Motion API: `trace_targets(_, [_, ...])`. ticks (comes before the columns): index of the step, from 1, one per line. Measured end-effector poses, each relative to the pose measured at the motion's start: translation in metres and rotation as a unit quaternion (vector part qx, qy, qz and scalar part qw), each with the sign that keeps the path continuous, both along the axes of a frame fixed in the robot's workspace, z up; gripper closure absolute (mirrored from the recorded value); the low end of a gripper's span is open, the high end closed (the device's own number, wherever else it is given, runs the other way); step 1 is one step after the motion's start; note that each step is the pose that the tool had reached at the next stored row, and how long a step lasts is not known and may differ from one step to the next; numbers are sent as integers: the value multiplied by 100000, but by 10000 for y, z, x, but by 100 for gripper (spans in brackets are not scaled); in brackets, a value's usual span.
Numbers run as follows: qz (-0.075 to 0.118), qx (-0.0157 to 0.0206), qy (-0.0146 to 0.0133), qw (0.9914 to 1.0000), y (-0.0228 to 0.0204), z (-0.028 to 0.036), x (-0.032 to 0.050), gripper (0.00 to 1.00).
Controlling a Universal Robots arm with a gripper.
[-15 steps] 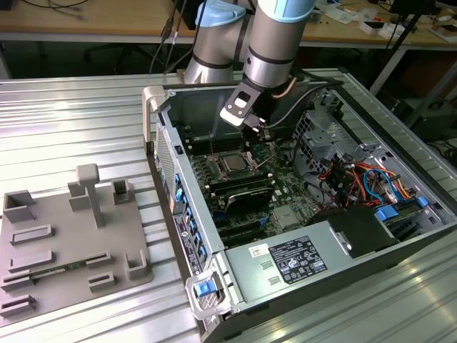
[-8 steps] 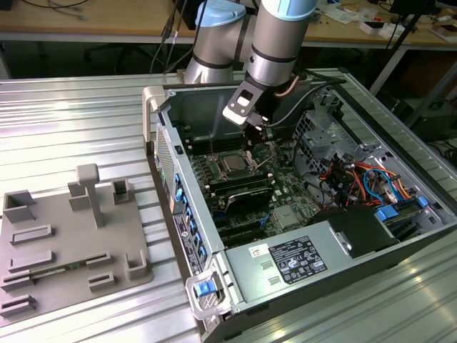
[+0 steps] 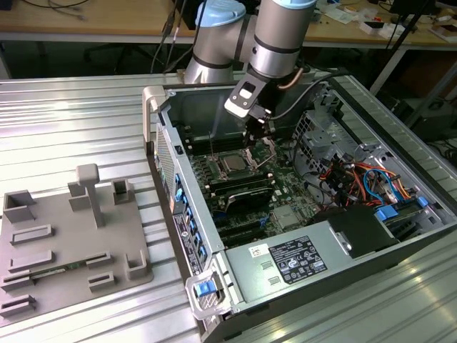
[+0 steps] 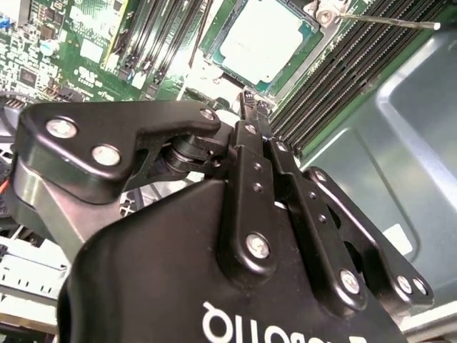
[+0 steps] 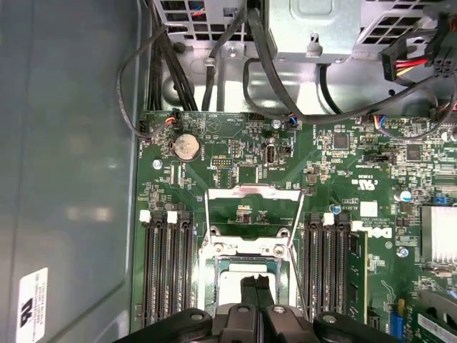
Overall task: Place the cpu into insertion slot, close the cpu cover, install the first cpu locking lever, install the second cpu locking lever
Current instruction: 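Close the cpu cover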
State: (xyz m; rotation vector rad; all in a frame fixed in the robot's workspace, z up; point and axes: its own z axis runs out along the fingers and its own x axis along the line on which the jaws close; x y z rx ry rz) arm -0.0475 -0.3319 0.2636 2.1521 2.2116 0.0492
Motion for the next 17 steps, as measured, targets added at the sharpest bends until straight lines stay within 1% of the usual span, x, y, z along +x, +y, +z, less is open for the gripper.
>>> trace_targets(1, [-7, -72, -10, 100000, 1, 0, 24, 89])
trace_targets(4, [-9, -218, 7, 100000, 1, 0, 147, 89])
trace_targets(5, [-3, -233, 10, 100000, 1, 0, 174, 89])
trace_targets(6, [0, -293, 17, 100000, 1, 5, 195, 89])
trace_targets(10, [-8, -502, 15, 99999, 2, 64, 220, 89])
trace_targets(11, [-9, -531, 11, 99999, 2, 71, 250, 89])
trace_targets(13, [1, -553, 16, 99998, 2, 72, 318, 89])
trace_targets(15, [-7, -567, 39, 99998, 3, 72, 448, 89])
trace_targets(17, [2, -567, 71, 99998, 7, 72, 526, 89])
